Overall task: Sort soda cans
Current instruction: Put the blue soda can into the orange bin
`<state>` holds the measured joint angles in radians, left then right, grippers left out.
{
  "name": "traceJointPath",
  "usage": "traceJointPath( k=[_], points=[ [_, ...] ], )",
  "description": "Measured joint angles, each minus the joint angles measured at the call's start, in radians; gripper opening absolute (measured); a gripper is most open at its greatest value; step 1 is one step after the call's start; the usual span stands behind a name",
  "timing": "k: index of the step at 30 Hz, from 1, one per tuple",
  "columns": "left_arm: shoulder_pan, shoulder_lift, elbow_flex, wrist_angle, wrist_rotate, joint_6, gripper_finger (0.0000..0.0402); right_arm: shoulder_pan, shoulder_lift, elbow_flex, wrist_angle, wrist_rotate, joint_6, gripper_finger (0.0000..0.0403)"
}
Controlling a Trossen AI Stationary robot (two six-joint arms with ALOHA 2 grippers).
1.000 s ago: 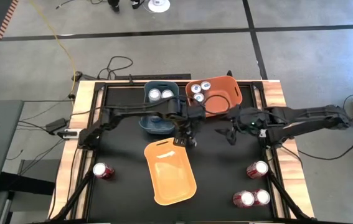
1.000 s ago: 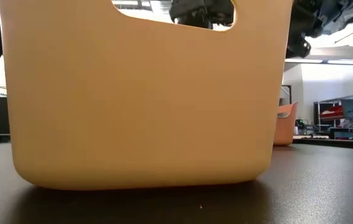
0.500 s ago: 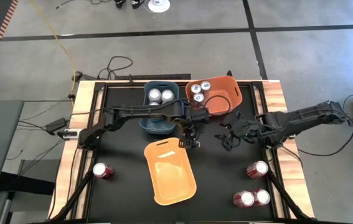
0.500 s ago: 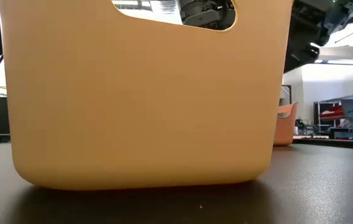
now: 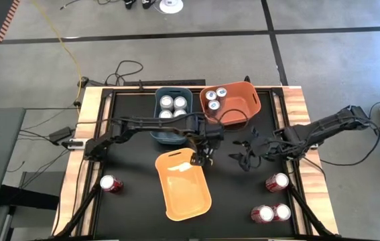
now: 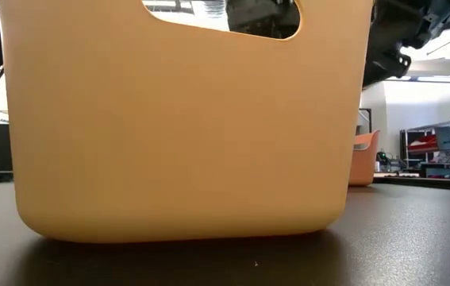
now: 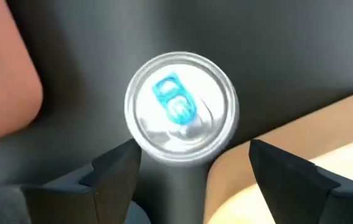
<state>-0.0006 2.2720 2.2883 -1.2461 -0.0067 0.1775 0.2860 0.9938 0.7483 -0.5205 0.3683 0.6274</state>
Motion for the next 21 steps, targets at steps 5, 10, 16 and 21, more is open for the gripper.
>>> traceJointPath(
  k=[5,10,16,21],
  points=[
    [-0.010,-0.030,0.000,-0.059,-0.025,-0.064,0.0295,0.000,0.040,0.000,0.155,0.001,-0.039,0.0329],
    [-0.043,-0.092,-0.009,-0.228,-0.120,-0.154,0.0295,-0.008,0.125,0.000,0.225,0.001,-0.163,0.0329],
    [-0.102,-0.225,-0.149,-0.103,-0.167,-0.176,0.0296,-0.040,0.244,0.000,0.358,0.000,-0.311,0.0329],
    [-0.141,-0.388,-0.373,-0.011,-0.299,-0.273,0.0296,-0.074,0.311,0.000,0.417,0.001,-0.298,0.0329]
  ],
)
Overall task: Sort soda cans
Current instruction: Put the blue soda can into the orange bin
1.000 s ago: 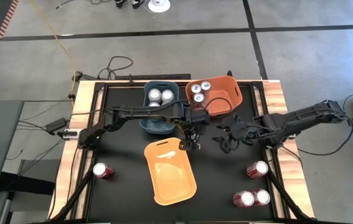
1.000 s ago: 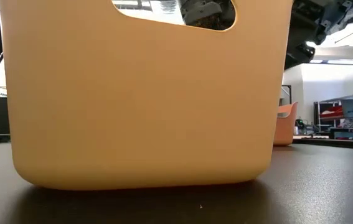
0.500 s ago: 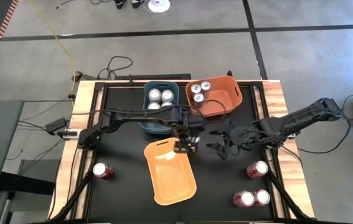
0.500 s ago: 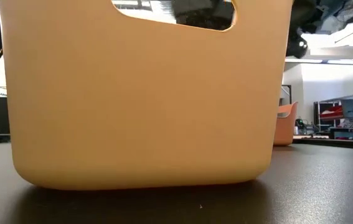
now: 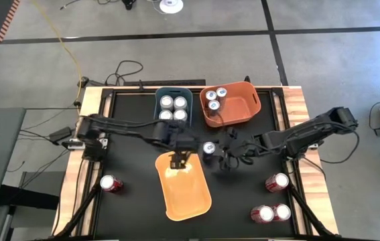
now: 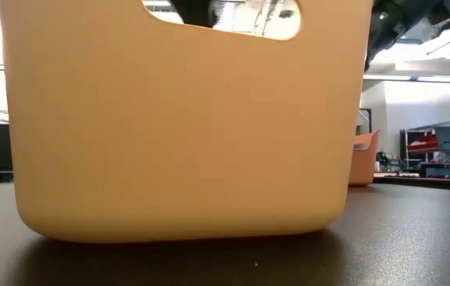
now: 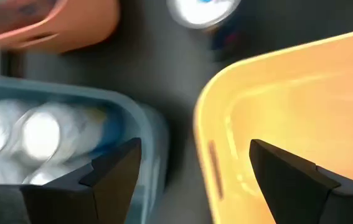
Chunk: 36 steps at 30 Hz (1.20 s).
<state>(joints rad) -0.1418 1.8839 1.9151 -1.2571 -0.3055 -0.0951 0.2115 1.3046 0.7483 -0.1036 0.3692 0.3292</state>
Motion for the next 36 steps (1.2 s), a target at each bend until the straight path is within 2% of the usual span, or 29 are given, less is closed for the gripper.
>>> traceJointPath(
  k=[4,10,19,23,29,36],
  points=[
    [-0.030,-0.154,-0.208,0.090,-0.082,-0.090,0.0296,-0.028,0.013,-0.001,-0.003,0.025,0.002,0.0329],
    [-0.064,-0.362,-0.505,0.262,-0.140,-0.273,0.0296,-0.052,0.041,0.000,0.070,0.018,-0.043,0.0329],
    [-0.132,-0.580,-0.873,0.530,-0.214,-0.458,0.0296,-0.071,0.137,0.000,0.132,-0.020,-0.068,0.0324],
    [-0.144,-0.631,-0.955,0.575,-0.223,-0.529,0.0296,-0.071,0.128,0.000,0.142,-0.020,-0.074,0.0284],
    [-0.162,-0.651,-0.971,0.579,-0.270,-0.575,0.0296,-0.078,0.081,-0.001,0.138,-0.020,-0.131,0.0198],
    [-0.182,-0.651,-0.971,0.571,-0.271,-0.580,0.0296,-0.079,-0.065,0.002,0.101,0.011,-0.188,0.0197]
  ],
)
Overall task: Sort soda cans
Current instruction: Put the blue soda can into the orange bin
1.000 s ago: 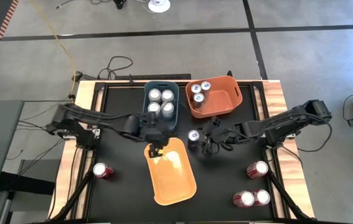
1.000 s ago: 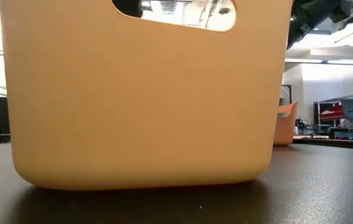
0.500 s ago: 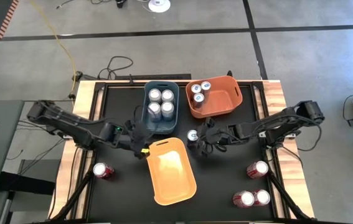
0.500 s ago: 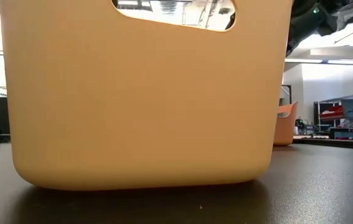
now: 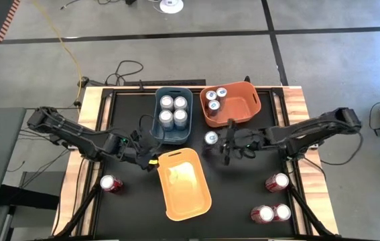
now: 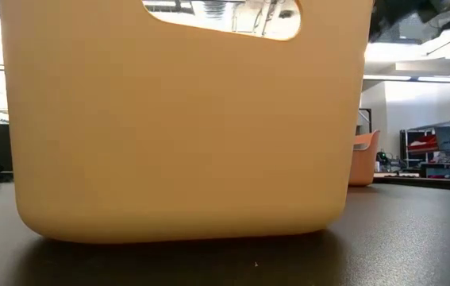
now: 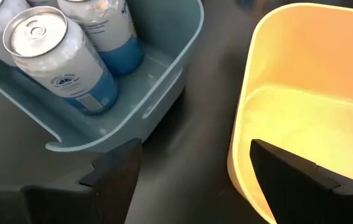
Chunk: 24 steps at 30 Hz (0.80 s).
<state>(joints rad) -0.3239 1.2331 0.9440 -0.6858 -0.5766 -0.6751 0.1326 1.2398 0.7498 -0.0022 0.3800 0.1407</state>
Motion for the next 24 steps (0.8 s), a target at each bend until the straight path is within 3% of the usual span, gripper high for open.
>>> traceJointPath(
  k=[7,12,20,24],
  points=[
    [-0.024,0.001,0.000,-0.006,-0.003,-0.062,0.0296,-0.043,-0.231,0.068,-0.297,0.189,0.018,0.0197],
    [-0.025,0.001,0.000,-0.041,-0.038,-0.131,0.0296,-0.140,-0.354,0.066,-0.381,0.202,0.026,0.0197],
    [-0.025,0.001,0.000,-0.135,-0.125,-0.279,0.0296,-0.376,-0.454,-0.124,-0.319,0.166,0.015,0.0199],
    [-0.025,0.001,0.000,-0.196,-0.136,-0.341,0.0296,-0.475,-0.467,-0.202,-0.192,0.086,-0.023,0.0198]
  ],
)
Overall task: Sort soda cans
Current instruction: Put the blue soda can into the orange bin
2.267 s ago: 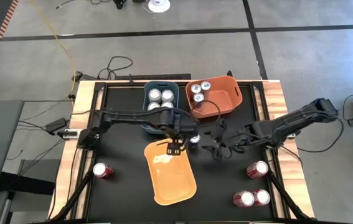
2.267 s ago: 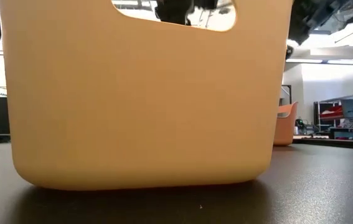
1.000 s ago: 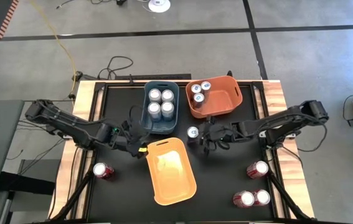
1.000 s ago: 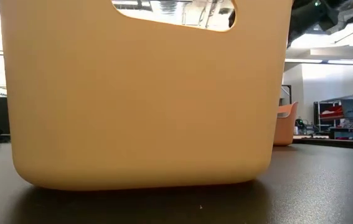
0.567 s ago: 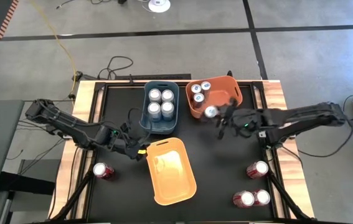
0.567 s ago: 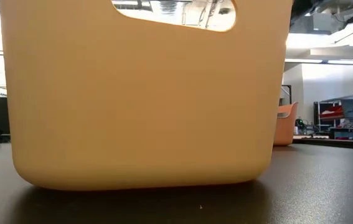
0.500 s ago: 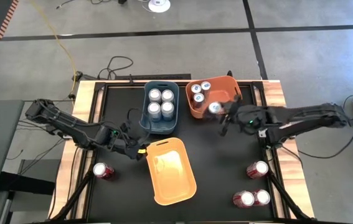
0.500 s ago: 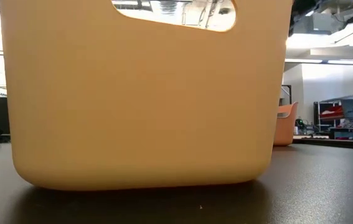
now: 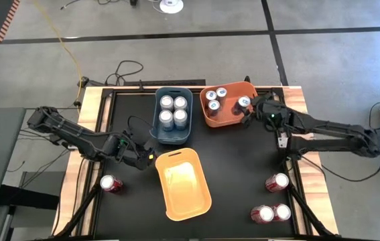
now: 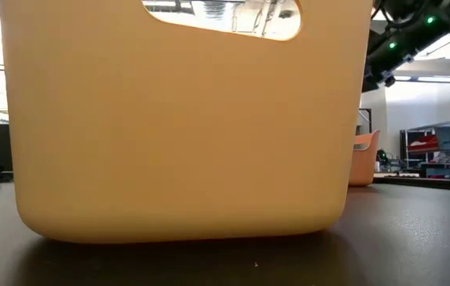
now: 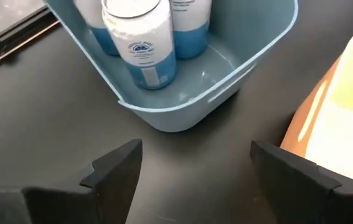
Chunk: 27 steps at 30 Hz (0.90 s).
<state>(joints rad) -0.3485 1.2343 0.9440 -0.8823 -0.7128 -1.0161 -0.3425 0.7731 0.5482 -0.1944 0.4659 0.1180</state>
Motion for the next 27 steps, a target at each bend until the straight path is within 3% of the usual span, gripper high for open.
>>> traceJointPath(
  k=[9,22,27],
  points=[
    [0.000,0.000,0.000,-0.010,-0.008,-0.082,0.0296,-0.138,0.208,-0.017,0.245,-0.208,-0.083,0.0198],
    [-0.010,0.011,0.000,-0.013,-0.033,-0.151,0.0296,-0.171,0.484,-0.013,0.442,-0.306,-0.128,0.0202],
    [-0.004,0.011,0.000,-0.013,-0.039,-0.149,0.0296,-0.171,0.518,-0.010,0.473,-0.312,-0.148,0.0235]
  ],
)
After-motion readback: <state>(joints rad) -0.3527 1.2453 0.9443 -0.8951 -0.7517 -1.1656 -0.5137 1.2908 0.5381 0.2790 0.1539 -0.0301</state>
